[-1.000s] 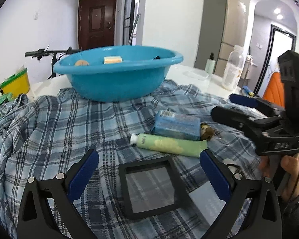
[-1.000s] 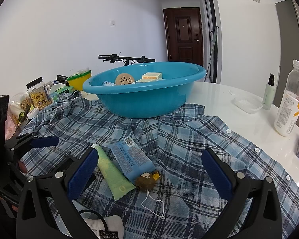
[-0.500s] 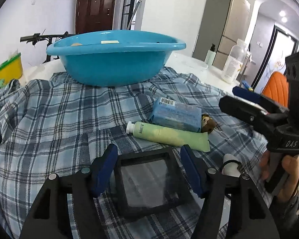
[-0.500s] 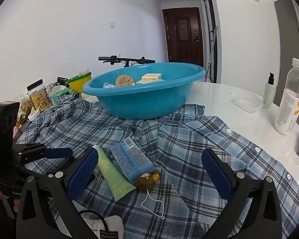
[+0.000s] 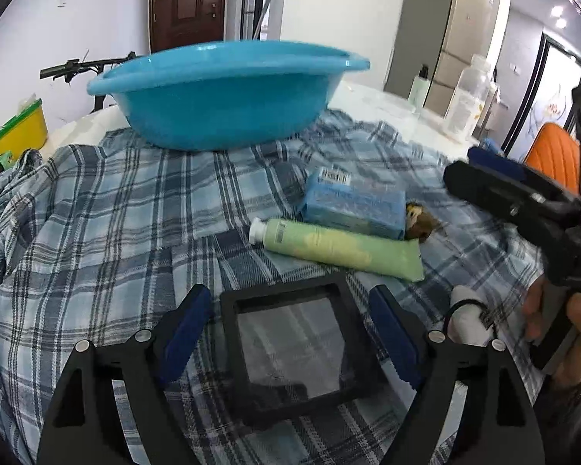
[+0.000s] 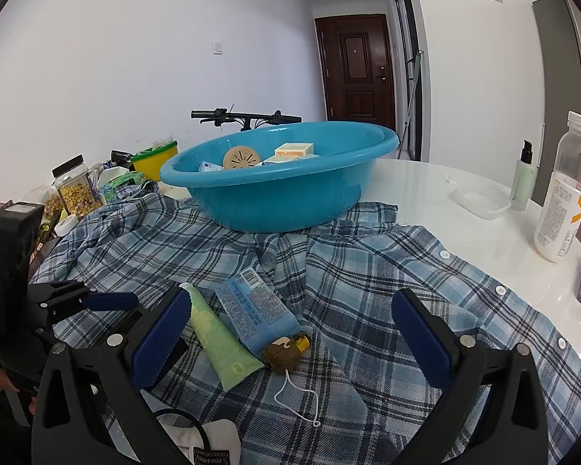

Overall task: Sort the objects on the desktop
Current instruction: 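Reach the left gripper toward the black-framed square mirror on the shirt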

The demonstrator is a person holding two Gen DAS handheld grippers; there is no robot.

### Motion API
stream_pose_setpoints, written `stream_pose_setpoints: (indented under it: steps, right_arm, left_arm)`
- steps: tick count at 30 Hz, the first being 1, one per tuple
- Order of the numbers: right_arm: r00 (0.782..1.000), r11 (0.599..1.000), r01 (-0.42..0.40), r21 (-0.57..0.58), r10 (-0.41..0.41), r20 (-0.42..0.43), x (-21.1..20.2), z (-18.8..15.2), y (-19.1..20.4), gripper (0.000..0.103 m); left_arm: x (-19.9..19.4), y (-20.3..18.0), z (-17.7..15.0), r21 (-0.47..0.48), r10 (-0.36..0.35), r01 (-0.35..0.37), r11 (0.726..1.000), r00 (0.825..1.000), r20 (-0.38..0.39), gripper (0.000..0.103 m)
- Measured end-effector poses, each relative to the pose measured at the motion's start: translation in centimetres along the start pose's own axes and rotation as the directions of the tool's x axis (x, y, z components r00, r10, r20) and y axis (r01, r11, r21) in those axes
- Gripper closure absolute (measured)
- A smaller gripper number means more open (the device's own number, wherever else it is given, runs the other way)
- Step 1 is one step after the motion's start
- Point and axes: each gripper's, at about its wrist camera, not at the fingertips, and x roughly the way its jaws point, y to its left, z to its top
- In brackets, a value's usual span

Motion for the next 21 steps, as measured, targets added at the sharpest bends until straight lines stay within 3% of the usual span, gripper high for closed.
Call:
stream_pose_setpoints:
  steps: [5, 11, 21]
  right_arm:
    - [1.000, 1.000, 0.001, 0.000, -0.001, -0.002, 0.1, 0.0, 0.0, 0.000]
    - [1.000, 1.000, -0.009, 0.001, 0.009, -0.025, 0.6, 0.0, -0.2, 0.000]
    - [1.000, 1.000, -0.001, 0.001, 0.001, -0.030, 0.7, 0.0, -0.1, 0.000]
  left_arm:
    - [0.1, -0.5, 0.0, -0.003, 0.032, -0.032, 0.999, 0.999, -0.001, 0.029]
    - [-1.9, -0.8, -0.3, 0.011, 0.040, -0.042, 0.999, 0.994, 0.106, 0.030]
    - [-3.7, -0.8, -0.5, 0.001, 0.033, -0.034, 0.999, 0.978, 0.204, 0.031]
